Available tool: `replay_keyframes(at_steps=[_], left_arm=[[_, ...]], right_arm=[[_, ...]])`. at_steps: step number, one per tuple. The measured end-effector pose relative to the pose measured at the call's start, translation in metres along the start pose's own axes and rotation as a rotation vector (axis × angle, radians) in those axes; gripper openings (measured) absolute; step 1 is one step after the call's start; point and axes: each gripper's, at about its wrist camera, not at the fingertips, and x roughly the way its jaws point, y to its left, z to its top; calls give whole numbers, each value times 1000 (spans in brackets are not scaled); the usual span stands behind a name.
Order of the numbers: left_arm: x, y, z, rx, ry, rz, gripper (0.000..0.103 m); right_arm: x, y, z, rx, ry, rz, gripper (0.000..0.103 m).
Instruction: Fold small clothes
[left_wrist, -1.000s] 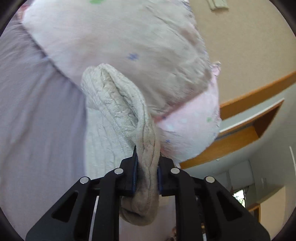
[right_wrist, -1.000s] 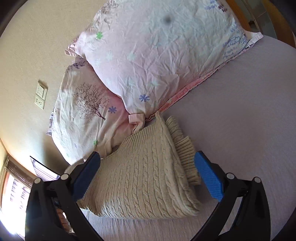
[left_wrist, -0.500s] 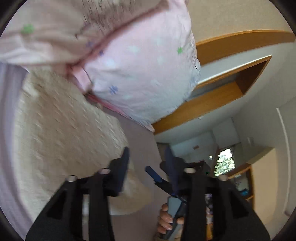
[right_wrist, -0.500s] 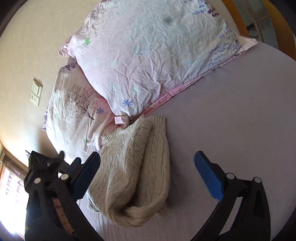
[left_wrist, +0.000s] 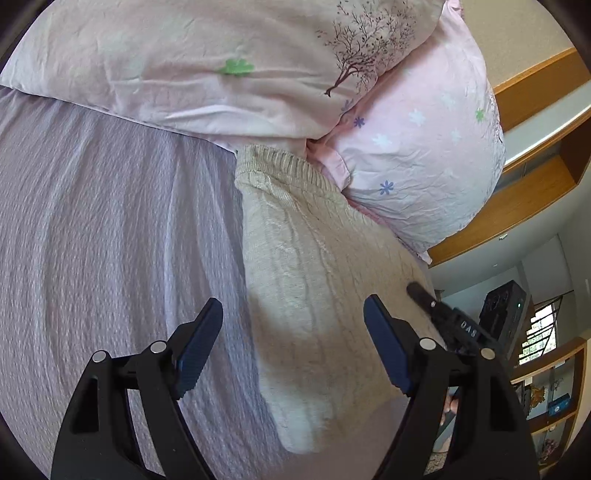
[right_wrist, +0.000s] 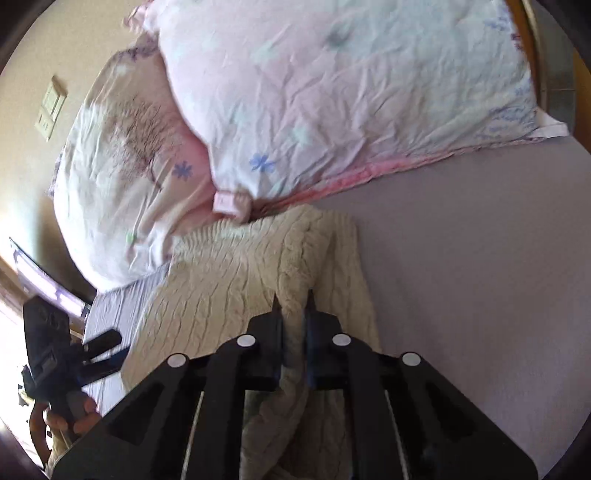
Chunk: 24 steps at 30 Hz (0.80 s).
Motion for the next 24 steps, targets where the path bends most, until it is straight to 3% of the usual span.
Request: replay_keyframes(at_steps=[1,3,4,5,9,10,11,13,14,15,17,21,24], left_arm=[[3,-2,-1,7,6,4,79],[12,-7,-4,22,29,8,79],[16,-9,-5,31,43,13,79],[20,-10,-6,35,52,13,79],[33,-11,-11,8,86,-29,79],[35,-10,-12,-8,82,-40,79],[35,-10,-12,-19,72,-46,79],[35,-7,-13,-45,58,-54,69],[35,-3,-14,-62,48,-65,58],[31,-1,-14,-66,35,-88,48],[18,0,-13,-41,7,-106,41],[-27,0,-11,50,-56,-73,39],[-62,11,-12,130,-119,18,44]], right_arm=[[4,-7,2,37,20,20,12],[8,-17,1,83,54,-2,47],[7,-22,1,101,57,-19,82],[6,-27,0,114,58,0,89],[14,-43,-2,160,130,125,87],[16,-44,-3,160,153,144,78],[20,-46,-5,178,181,190,58],[26,-52,-12,217,207,273,42],[25,-54,-14,228,195,304,37],[24,-56,-17,250,185,325,35],[20,-51,-22,260,177,365,32],[21,-15,-28,189,191,443,28],[26,22,-29,55,202,333,30]])
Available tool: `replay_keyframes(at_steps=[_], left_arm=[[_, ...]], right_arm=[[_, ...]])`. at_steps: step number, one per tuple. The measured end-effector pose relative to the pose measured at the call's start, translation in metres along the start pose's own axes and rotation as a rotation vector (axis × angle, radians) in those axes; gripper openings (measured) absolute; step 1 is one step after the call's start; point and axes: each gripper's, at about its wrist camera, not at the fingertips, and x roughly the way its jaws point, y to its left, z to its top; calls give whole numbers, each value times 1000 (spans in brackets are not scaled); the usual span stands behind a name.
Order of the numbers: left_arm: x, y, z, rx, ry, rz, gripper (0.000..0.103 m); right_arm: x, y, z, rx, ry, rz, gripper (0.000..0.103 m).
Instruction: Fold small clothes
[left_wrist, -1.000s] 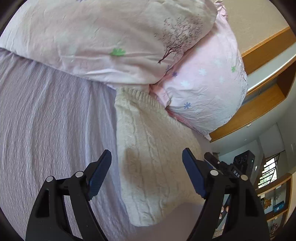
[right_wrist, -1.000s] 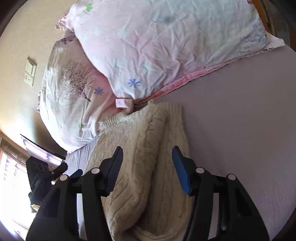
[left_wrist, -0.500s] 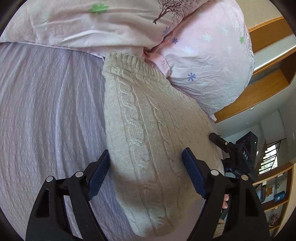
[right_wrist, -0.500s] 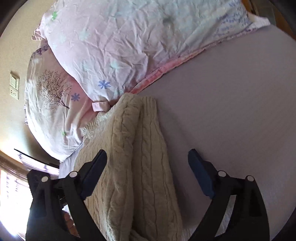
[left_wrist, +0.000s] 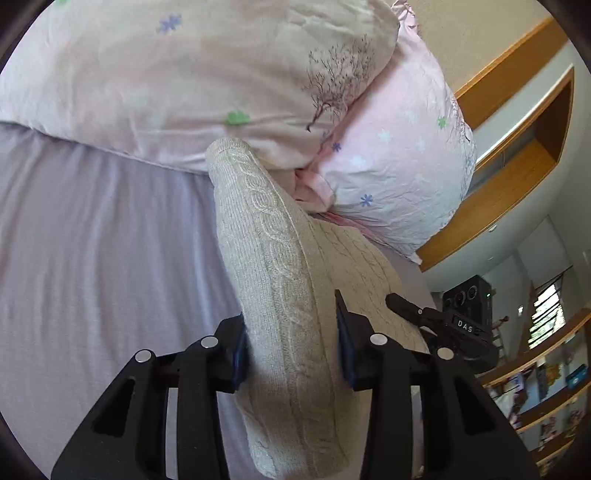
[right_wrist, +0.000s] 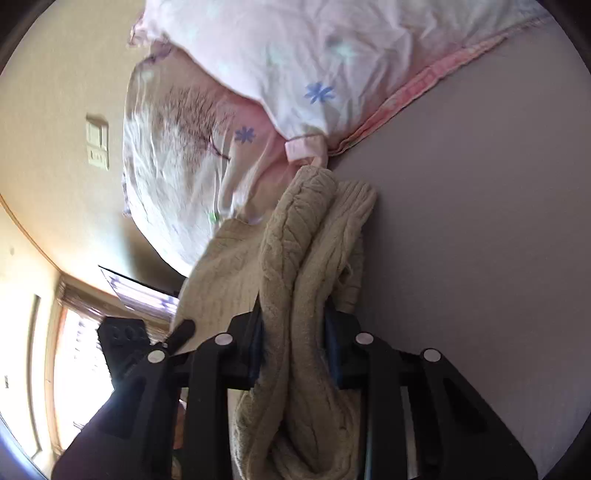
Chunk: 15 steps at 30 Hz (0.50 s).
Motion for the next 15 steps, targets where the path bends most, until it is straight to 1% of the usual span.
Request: replay_keyframes(at_steps=[1,2,3,4,5,6,7,8,9,10,11,12,13,15], left_arm=[[-6,7,-1,11,0,53,45],[-11,16,-2,4,5,100,46],[-18,23,-5,-4,3,137,47],[-27,25,-8,11,-26,182,47],[-37,23,-11,51,-53,230,54],[-48,18,-15,95,-79,271,63],[-56,13,-20,127,-103,303,75],[-64,5,-25,157,-126,327,82],[-70,-2,-32,186,-141,338,88],[-74,-8,-39,204,-143,348,92],[-77,-14,-46,213,-140,371,100],[-77,-19,-52,221,-135,387,101],[-77,-23,-58,229,-120,397,102],[-74,-28,-70,239,-79,417,102]], right_arm=[[1,11,-1,-42,-19,-80,39],[-7,21,-3,-74,-70,-153,50],[-20,32,-8,-104,-139,-185,53],[-35,45,-14,-141,-199,-162,61],[-47,56,-21,-171,-225,-100,73],[-53,65,-26,-197,-209,-23,77],[-51,75,-33,-222,-149,56,83],[-44,81,-40,-237,-77,100,86],[-33,85,-47,-244,-12,105,86],[-21,84,-51,-242,25,46,86],[-13,79,-52,-228,32,-47,85],[-7,67,-50,-198,32,-90,83],[-9,56,-47,-158,9,-83,80],[-25,51,-49,-112,-25,-52,79]])
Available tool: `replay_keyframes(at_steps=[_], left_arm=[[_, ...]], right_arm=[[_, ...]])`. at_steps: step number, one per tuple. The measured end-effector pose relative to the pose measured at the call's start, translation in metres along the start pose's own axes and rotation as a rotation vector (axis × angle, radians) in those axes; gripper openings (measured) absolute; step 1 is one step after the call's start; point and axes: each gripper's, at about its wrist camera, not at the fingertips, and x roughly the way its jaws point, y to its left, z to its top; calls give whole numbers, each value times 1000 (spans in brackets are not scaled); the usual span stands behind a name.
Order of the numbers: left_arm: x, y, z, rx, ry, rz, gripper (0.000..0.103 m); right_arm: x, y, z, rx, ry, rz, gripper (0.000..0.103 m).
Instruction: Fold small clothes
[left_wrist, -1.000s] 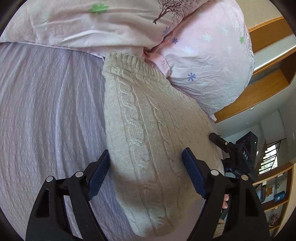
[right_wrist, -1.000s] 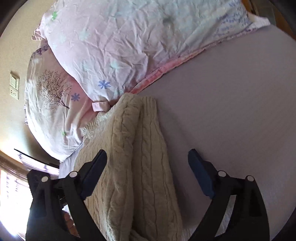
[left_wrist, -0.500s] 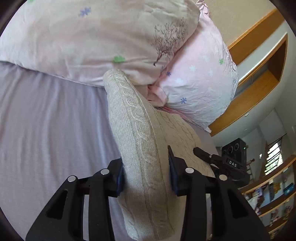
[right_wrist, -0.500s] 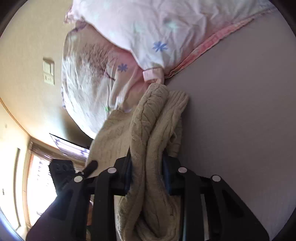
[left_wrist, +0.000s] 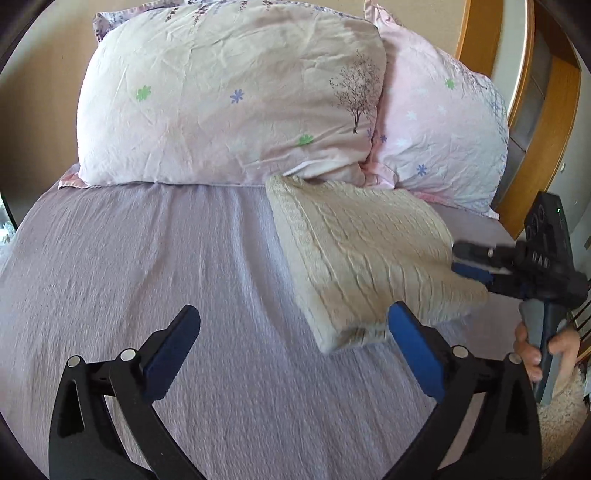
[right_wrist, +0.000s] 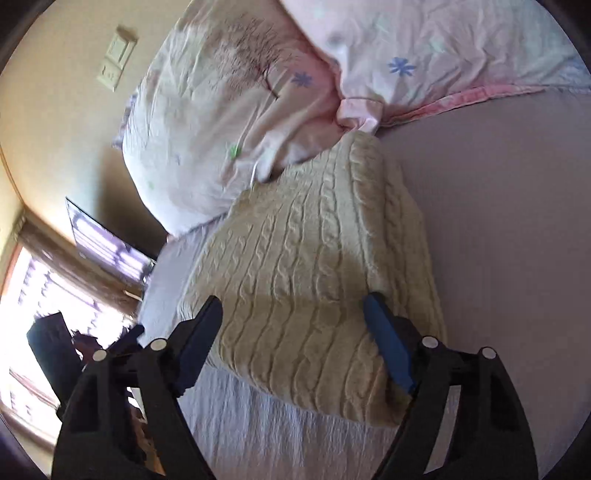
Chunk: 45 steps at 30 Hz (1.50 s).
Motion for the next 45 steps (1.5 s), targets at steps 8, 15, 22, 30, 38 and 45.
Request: replay_keyframes(at_steps=[8,15,22,30,38,45], left_arm=[[14,-22,-35,52,109,20,102],[40,-29,-46,70,181,52,102],[45,-37,-48,116,166,127,102],[45,-37,-46,118,159,129,102],[45,-36,-46,120,158,126,102],[46,-35,-46,119,158,127,102]], right_arm=[[-44,36,-63,-261,-162,-428,101],[7,30,-98,-304,-2,-572,101],[19,31,-101,-323,13,-655,101],[19,33,-104,-321,-5,-669,101],[19,33,-104,-320,-6,-670,101],[19,34,-104,-319,-7,-670,101]])
